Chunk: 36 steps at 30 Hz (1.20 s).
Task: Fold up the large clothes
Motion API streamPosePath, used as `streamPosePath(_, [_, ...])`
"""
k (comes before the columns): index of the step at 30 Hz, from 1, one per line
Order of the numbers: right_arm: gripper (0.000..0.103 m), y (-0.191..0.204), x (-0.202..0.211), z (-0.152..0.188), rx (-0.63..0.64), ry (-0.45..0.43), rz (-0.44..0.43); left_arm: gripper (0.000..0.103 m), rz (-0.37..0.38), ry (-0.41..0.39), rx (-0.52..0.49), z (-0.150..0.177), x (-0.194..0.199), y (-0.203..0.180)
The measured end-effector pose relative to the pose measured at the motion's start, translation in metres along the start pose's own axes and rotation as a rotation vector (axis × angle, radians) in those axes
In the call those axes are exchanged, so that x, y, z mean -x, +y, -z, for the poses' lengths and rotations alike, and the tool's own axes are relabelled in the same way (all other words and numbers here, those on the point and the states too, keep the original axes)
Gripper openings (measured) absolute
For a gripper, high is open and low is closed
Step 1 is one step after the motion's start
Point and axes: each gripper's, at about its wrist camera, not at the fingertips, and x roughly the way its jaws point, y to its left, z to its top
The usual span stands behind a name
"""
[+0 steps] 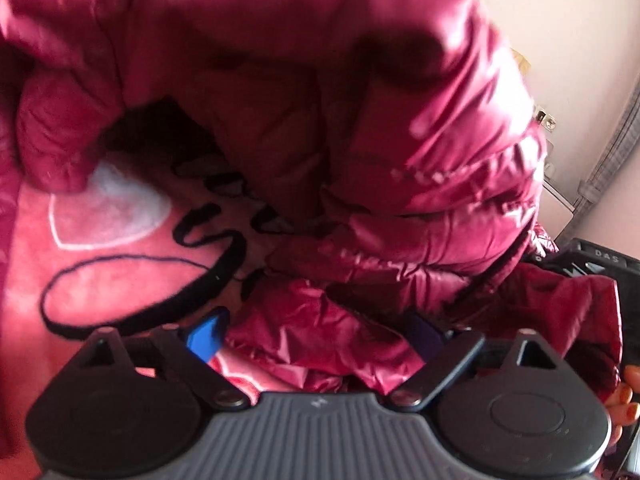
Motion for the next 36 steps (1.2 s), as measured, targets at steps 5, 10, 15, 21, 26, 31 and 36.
streamPosePath(5, [0.044, 0.001, -0.003, -0.003, 0.005, 0.007, -0.002, 0.043, -0.004, 0.002, -0.010, 0.006, -0.003, -0.005])
streamPosePath(10, [0.060, 0.008, -0.004, -0.003, 0.038, 0.027, 0.003, 0.016, -0.006, -0.003, -0.010, 0.007, 0.019, -0.013])
streamPosePath(15, [0.074, 0.023, -0.004, 0.002, 0.126, 0.043, 0.022, 0.010, 0.010, -0.025, -0.065, 0.013, 0.069, -0.021])
streamPosePath(21, [0.101, 0.042, 0.003, 0.015, 0.255, 0.067, -0.005, 0.010, 0.059, -0.073, -0.059, 0.025, 0.147, -0.018])
streamPosePath(26, [0.103, 0.059, 0.012, 0.034, 0.364, 0.093, -0.052, 0.010, 0.099, -0.129, -0.031, 0.033, 0.217, -0.013])
streamPosePath(31, [0.103, 0.082, 0.019, 0.064, 0.482, 0.121, -0.113, 0.010, 0.112, -0.135, 0.024, 0.046, 0.261, -0.004])
streamPosePath(36, [0.103, 0.108, 0.013, 0.108, 0.623, 0.225, -0.133, 0.010, 0.117, -0.088, 0.112, 0.062, 0.274, 0.011])
